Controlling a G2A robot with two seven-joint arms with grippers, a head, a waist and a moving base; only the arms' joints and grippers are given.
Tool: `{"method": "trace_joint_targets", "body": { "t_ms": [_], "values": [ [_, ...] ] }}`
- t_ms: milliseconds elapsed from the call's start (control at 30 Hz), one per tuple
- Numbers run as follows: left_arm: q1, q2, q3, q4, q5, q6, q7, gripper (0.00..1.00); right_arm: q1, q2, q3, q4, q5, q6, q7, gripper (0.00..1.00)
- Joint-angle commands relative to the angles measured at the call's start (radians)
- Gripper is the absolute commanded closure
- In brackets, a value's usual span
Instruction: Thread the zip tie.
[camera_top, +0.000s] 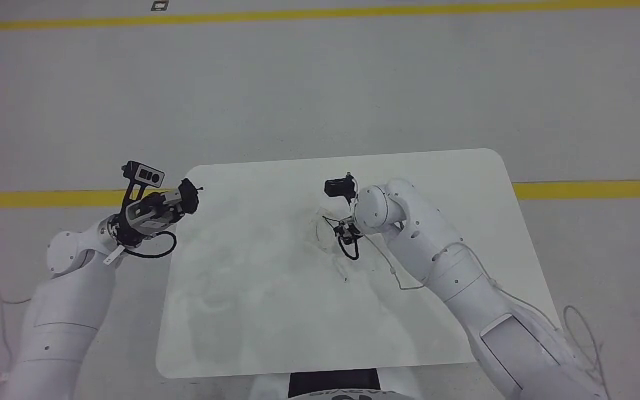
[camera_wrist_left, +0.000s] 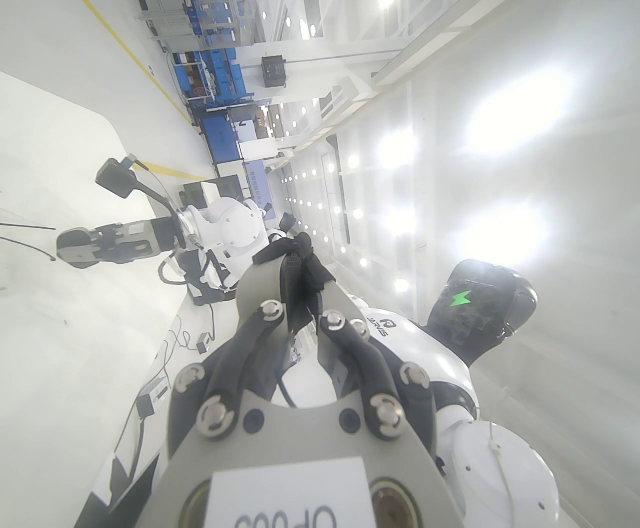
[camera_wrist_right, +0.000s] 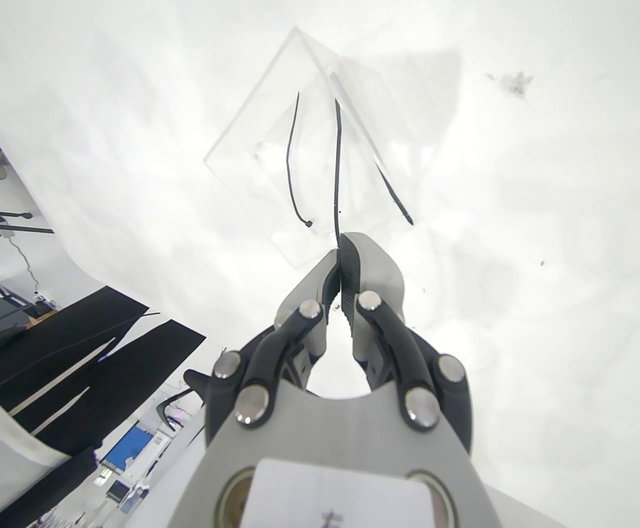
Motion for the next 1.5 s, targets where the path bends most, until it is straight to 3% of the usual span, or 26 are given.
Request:
{"method": "trace_joint_targets", "body": {
  "t_ms": [0, 133, 200, 233, 333, 633, 900, 1467],
  "values": [
    [0.0, 0.0, 0.0, 0.0, 0.0, 0.0, 0.0, 1.0, 0.0, 0.001, 0.0, -0.01, -0.003, -0.001, 0.007, 1.0],
    [0.0, 0.0, 0.0, 0.0, 0.0, 0.0, 0.0, 1.0, -0.005, 0.003, -0.003, -0.033, -0.009, -0.019, 0.016, 1.0],
    [0.0, 0.0, 0.0, 0.0, 0.0, 0.0, 0.0, 1.0, -0.008, 0.004, -0.009, -0.052, -0.008, -0.058, 0.003, 1.0],
    [0.0, 0.0, 0.0, 0.0, 0.0, 0.0, 0.0, 1.0, -0.009, 0.004, -0.018, -0.06, -0.021, -0.078, -0.004, 0.85],
    [0.0, 0.0, 0.0, 0.0, 0.0, 0.0, 0.0, 1.0, -0.006, 0.003, -0.05, -0.082, -0.073, -0.109, -0.017, 0.6],
    [0.0, 0.0, 0.0, 0.0, 0.0, 0.0, 0.0, 1.0, 0.04, -0.022, -0.138, -0.059, -0.163, -0.111, -0.009, 0.65],
    [0.0, 0.0, 0.0, 0.0, 0.0, 0.0, 0.0, 1.0, 0.083, -0.055, -0.193, 0.014, -0.161, -0.129, -0.025, 0.69],
    [0.0, 0.0, 0.0, 0.0, 0.0, 0.0, 0.0, 1.0, 0.152, -0.126, -0.289, 0.159, -0.225, -0.107, -0.053, 0.74]
  ]
}}
